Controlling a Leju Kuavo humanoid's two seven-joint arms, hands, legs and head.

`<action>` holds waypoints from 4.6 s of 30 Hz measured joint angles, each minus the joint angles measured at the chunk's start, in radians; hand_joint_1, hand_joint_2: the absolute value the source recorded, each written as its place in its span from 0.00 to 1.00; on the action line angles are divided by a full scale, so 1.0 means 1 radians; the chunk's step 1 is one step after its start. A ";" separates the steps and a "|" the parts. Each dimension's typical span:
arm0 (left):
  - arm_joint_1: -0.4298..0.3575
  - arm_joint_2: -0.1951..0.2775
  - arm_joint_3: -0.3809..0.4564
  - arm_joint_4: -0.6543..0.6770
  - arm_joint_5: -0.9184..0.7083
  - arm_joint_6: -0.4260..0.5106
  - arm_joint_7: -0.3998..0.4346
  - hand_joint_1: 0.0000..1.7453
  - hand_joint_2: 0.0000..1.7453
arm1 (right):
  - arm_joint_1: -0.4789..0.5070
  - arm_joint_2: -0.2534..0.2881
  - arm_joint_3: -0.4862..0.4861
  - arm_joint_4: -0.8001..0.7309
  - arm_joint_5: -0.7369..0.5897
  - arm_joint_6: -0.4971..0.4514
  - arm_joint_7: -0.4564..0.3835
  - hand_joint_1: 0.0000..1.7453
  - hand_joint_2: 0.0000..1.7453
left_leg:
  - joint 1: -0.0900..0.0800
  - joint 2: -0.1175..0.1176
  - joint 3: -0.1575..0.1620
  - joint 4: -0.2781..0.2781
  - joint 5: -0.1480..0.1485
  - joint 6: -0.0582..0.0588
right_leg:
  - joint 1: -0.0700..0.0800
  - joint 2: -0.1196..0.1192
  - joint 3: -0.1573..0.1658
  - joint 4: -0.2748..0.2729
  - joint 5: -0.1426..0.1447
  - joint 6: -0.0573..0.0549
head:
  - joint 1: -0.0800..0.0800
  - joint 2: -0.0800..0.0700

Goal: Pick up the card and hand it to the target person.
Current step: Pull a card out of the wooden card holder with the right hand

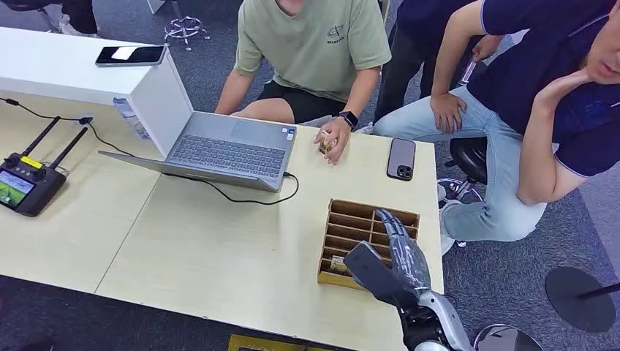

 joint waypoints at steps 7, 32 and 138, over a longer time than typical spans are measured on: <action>0.000 -0.001 0.000 0.000 0.005 0.009 0.013 0.00 0.00 | -0.042 0.039 0.054 -0.002 0.159 0.125 0.117 0.00 1.00 | 0.000 0.000 0.000 0.000 0.000 0.000 | 0.000 0.000 0.000 0.000 0.000 0.000 | 0.000 0.000; 0.000 -0.002 0.000 0.000 0.011 0.022 0.035 0.00 0.00 | -0.090 0.149 0.165 0.037 0.394 0.277 0.200 0.39 1.00 | 0.000 0.000 0.000 0.000 0.000 0.000 | 0.000 0.000 0.000 0.000 0.000 0.000 | 0.000 0.000; 0.001 -0.001 0.000 0.000 0.035 0.024 0.042 0.00 0.00 | 0.016 0.134 0.061 0.035 0.407 0.314 0.203 0.52 1.00 | 0.000 0.000 0.001 0.000 0.000 0.000 | 0.000 0.000 0.000 0.000 0.000 0.000 | 0.000 0.000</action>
